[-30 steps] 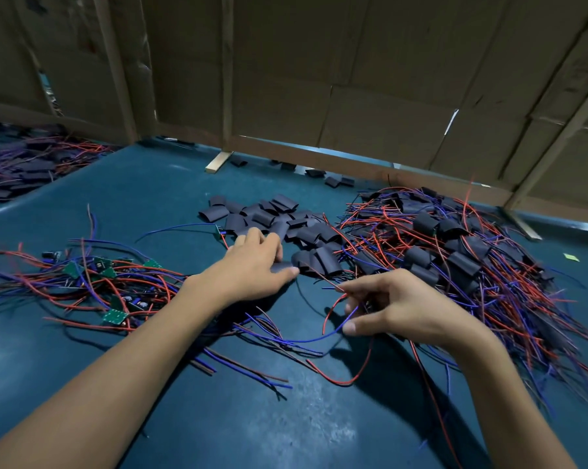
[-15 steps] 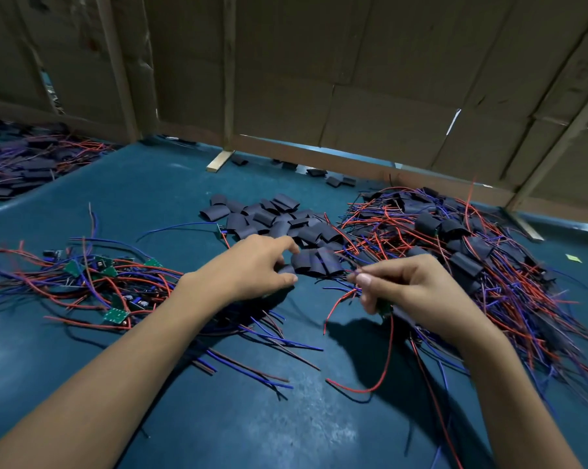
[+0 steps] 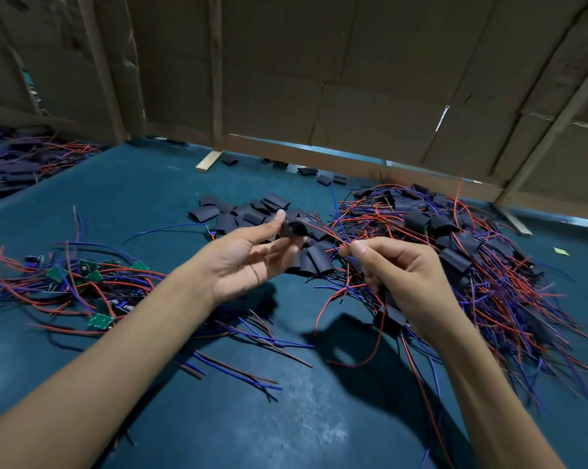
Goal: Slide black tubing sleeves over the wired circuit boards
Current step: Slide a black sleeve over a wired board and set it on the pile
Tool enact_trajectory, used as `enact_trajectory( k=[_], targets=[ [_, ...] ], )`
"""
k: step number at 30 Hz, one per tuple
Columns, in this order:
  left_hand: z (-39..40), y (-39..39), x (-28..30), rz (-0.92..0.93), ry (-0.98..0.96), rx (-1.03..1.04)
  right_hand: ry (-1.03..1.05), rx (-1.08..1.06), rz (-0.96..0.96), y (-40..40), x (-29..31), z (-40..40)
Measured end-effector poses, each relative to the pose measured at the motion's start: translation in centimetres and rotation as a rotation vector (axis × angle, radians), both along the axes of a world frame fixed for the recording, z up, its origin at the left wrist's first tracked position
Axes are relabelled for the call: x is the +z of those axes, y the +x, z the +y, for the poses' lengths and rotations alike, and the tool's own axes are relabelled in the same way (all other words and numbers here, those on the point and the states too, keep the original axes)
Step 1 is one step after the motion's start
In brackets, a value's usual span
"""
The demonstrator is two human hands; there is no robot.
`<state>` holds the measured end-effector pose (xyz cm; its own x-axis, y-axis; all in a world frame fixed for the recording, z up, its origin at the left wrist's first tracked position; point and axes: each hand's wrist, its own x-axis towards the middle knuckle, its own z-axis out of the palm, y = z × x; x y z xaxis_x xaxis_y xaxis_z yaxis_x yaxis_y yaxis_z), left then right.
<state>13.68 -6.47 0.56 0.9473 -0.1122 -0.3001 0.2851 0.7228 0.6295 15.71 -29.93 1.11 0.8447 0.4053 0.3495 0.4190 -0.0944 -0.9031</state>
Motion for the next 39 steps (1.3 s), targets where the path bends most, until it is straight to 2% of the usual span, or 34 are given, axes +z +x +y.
enact_trajectory(
  k=[4,10,14,23,31,39],
  targets=[
    [-0.1,0.1,0.0,0.078,-0.149,0.068,0.032,-0.007,-0.053,-0.3,0.1,-0.1],
    [0.3,0.3,-0.3,0.091,-0.126,0.077,0.017,-0.065,-0.235,-0.6,0.3,0.7],
    [0.2,0.0,0.0,0.070,-0.085,0.071,0.014,-0.072,-0.276,-0.7,0.3,0.9],
    [-0.2,-0.3,0.5,0.025,-0.072,0.071,-0.079,0.006,-0.170,-0.6,-0.5,0.7],
    [-0.2,-0.3,0.4,-0.008,-0.012,0.076,-0.084,-0.042,-0.091,-1.0,-0.2,1.1],
    [-0.5,-0.5,0.3,-0.185,0.268,0.042,-0.069,-0.018,0.053,-0.7,-0.5,1.1]
  ],
)
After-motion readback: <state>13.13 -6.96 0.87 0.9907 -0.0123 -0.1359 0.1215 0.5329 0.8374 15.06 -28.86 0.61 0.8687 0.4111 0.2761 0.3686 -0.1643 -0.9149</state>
